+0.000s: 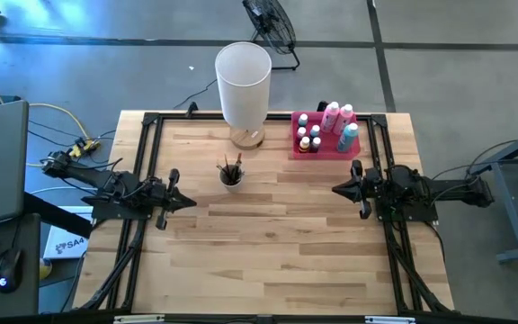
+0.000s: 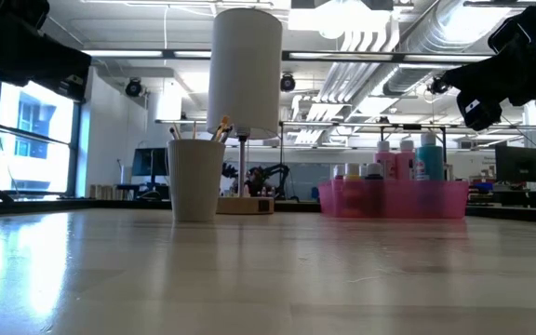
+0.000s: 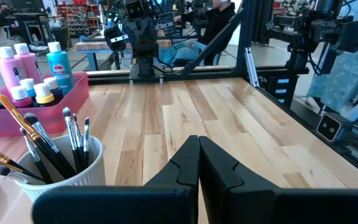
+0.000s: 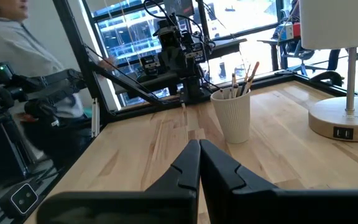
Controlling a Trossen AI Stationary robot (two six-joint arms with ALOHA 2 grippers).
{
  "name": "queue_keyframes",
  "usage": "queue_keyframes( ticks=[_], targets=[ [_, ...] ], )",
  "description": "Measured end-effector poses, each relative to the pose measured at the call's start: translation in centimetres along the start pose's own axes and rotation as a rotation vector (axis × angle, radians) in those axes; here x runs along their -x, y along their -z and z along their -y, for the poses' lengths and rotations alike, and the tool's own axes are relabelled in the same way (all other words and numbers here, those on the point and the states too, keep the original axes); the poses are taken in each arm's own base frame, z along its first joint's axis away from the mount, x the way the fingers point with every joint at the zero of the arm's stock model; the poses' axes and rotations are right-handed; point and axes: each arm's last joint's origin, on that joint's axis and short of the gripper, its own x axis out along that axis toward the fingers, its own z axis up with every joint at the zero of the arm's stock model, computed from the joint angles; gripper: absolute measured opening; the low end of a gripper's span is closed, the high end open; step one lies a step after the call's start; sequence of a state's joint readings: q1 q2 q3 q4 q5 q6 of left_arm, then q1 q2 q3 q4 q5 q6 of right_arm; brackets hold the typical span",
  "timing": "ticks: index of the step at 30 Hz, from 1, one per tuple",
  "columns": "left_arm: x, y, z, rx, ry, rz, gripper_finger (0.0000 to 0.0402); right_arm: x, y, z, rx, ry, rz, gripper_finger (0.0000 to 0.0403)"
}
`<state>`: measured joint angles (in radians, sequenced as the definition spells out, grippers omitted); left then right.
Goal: Pick & Place Paint Supplies
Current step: Return to Home Position
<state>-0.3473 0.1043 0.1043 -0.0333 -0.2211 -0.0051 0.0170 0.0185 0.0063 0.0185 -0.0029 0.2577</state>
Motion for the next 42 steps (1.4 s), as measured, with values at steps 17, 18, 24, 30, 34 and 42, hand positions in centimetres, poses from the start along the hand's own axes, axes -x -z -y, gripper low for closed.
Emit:
queue_keyframes(
  ticks=[17, 18, 24, 30, 34, 42],
  targets=[
    [0.04, 0.04, 0.41, -0.002, 0.045, -0.004, 0.0, 0.0, 0.0, 0.0, 0.0, 0.0, 0.0, 0.0002],
    [0.04, 0.05, 0.41, -0.003, 0.045, -0.005, 0.0, 0.0, 0.0, 0.0, 0.0, 0.0, 0.0, 0.0002],
    [0.04, 0.04, 0.41, -0.003, 0.046, -0.005, 0.0, 0.0, 0.0, 0.0, 0.0, 0.0, 0.0, 0.0002],
    [0.04, 0.04, 0.42, -0.003, 0.046, -0.005, 0.0, 0.0, 0.0, 0.0, 0.0, 0.0, 0.0, 0.0002],
    [0.04, 0.04, 0.42, -0.003, 0.046, -0.006, 0.0, 0.0, 0.0, 0.0, 0.0, 0.0, 0.0, 0.0002],
    [0.04, 0.04, 0.42, -0.003, 0.047, -0.006, 0.0, 0.0, 0.0, 0.0, 0.0, 0.0, 0.0, 0.0002]
  ],
)
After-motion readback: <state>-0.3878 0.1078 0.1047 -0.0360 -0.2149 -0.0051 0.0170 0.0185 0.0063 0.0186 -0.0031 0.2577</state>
